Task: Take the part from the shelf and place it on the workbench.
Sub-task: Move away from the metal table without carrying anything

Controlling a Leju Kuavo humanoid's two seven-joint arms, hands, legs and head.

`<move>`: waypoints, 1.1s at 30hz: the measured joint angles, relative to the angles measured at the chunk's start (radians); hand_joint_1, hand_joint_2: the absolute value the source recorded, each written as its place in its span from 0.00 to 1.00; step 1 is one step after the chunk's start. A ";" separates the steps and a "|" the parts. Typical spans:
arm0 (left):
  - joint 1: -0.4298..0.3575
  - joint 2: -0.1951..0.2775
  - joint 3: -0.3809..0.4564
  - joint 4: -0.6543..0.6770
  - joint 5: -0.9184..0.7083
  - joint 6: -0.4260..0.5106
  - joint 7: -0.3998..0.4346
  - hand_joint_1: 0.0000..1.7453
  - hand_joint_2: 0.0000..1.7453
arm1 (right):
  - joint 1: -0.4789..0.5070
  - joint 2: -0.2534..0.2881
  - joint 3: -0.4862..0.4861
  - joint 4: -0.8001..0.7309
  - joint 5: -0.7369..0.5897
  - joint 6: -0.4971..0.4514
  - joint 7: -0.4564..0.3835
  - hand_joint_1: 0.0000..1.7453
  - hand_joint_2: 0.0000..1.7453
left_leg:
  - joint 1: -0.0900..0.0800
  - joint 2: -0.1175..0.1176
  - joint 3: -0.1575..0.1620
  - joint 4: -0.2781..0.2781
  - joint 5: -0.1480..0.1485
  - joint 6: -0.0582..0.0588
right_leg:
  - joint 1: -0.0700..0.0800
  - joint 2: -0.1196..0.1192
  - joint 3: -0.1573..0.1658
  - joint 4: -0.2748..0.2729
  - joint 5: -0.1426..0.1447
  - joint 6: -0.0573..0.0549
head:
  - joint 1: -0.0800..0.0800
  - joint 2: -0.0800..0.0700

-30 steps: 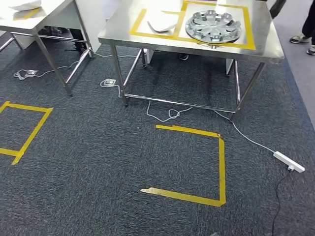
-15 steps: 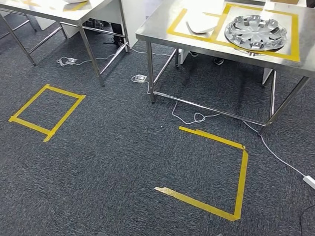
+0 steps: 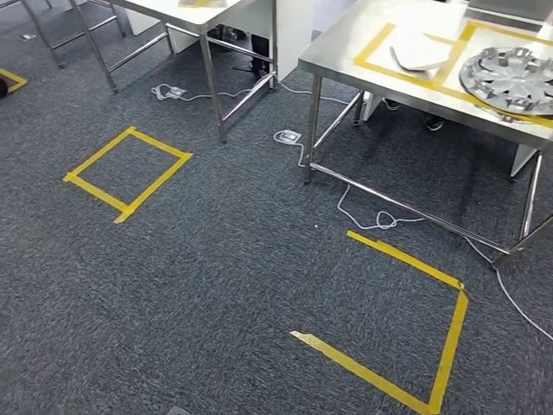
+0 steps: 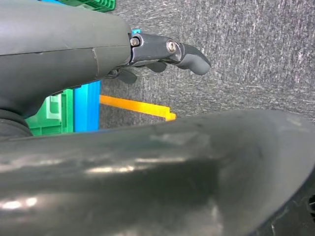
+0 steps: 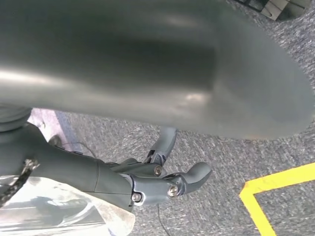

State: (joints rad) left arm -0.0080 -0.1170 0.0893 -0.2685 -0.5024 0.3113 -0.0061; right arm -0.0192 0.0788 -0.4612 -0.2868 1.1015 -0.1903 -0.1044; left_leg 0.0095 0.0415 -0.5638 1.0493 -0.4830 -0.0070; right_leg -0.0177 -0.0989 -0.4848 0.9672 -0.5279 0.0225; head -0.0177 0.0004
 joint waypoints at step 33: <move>-0.007 -0.001 0.000 0.001 -0.007 0.001 0.006 0.00 0.00 | -0.018 -0.025 0.126 0.030 0.047 -0.043 -0.001 0.00 0.00 | -0.006 -0.008 0.007 -0.051 0.006 0.030 | 0.001 0.002 0.007 0.021 -0.028 0.031 | 0.006 0.000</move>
State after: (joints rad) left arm -0.0153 -0.1183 0.0893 -0.2670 -0.5095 0.3126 -0.0005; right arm -0.0368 0.0540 -0.3347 -0.2564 1.1486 -0.2333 -0.1051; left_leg 0.0032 0.0331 -0.5567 0.9987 -0.4766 0.0231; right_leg -0.0167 -0.0966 -0.4781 0.9882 -0.5563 0.0538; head -0.0122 0.0006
